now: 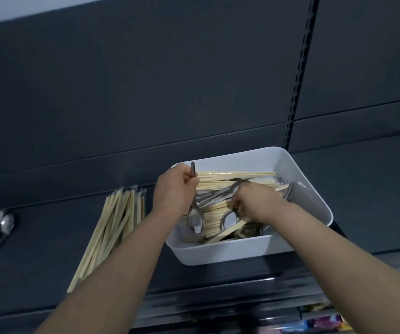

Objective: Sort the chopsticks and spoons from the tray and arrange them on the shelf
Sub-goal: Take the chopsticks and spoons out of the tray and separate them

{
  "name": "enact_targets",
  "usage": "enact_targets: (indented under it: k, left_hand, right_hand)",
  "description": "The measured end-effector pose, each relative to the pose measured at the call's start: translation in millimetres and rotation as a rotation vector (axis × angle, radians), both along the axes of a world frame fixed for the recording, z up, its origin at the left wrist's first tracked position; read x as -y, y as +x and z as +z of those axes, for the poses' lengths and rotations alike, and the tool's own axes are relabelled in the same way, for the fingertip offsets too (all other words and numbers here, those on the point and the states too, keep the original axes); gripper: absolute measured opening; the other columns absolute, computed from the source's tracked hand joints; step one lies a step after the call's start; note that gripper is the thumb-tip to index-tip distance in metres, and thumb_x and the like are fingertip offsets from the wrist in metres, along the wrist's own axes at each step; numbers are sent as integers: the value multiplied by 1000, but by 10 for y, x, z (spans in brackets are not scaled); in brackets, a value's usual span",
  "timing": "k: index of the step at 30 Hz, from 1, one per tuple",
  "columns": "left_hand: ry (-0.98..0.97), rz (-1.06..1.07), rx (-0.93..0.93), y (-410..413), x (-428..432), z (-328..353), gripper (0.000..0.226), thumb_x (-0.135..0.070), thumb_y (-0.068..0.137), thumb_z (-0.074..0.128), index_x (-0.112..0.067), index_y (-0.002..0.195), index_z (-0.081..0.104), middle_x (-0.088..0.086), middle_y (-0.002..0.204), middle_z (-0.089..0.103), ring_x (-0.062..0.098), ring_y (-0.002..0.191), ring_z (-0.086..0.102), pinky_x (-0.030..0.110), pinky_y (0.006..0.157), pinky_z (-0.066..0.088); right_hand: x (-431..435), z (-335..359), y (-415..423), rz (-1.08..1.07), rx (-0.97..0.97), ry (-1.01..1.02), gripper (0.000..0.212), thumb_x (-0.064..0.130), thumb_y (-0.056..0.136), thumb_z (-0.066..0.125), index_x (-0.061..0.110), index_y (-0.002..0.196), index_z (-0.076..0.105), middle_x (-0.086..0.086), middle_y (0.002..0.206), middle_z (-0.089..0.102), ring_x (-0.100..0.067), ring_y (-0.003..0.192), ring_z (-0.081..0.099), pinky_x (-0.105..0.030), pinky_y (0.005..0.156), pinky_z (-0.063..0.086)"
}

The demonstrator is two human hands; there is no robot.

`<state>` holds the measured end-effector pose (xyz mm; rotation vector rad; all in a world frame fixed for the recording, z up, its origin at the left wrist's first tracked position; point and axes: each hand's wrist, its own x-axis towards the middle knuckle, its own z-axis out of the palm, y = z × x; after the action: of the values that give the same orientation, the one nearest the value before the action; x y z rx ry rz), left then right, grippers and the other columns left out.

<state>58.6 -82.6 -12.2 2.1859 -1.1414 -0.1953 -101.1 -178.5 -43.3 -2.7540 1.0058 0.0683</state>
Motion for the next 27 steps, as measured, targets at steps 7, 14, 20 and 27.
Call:
enact_targets:
  k: [7, 14, 20, 27]
  left_hand:
    - [-158, 131, -49, 43, -95, 6, 20, -27, 95, 59, -20, 76, 56, -2, 77, 63, 19, 75, 63, 33, 69, 52]
    - [-354, 293, -211, 280, -282, 91, 17, -24, 91, 59, -21, 75, 57, 1, 72, 68, 22, 68, 69, 44, 70, 59]
    - [-622, 448, -485, 742, -791, 96, 9, -10, 96, 53, -5, 89, 57, 12, 76, 67, 18, 59, 67, 31, 55, 57]
    - [-640, 634, -666, 1913, -1838, -212, 15, -7, 97, 47, -13, 87, 57, 11, 83, 67, 17, 65, 65, 29, 56, 53]
  right_hand:
    - [106, 98, 37, 111, 38, -26, 8, 30, 81, 68, 28, 81, 60, 3, 102, 63, -23, 103, 57, -27, 73, 40]
    - [1, 349, 347, -7, 178, -151, 14, 35, 91, 55, 24, 82, 57, -1, 94, 66, -27, 93, 59, -29, 65, 32]
    - [-356, 598, 930, -54, 277, -36, 29, 35, 95, 50, 19, 71, 50, -6, 87, 66, -32, 84, 56, -32, 66, 38]
    - [-1488, 420, 2373, 67, 353, 426, 30, 11, 93, 43, 22, 108, 66, -8, 105, 63, -27, 100, 59, -32, 81, 45]
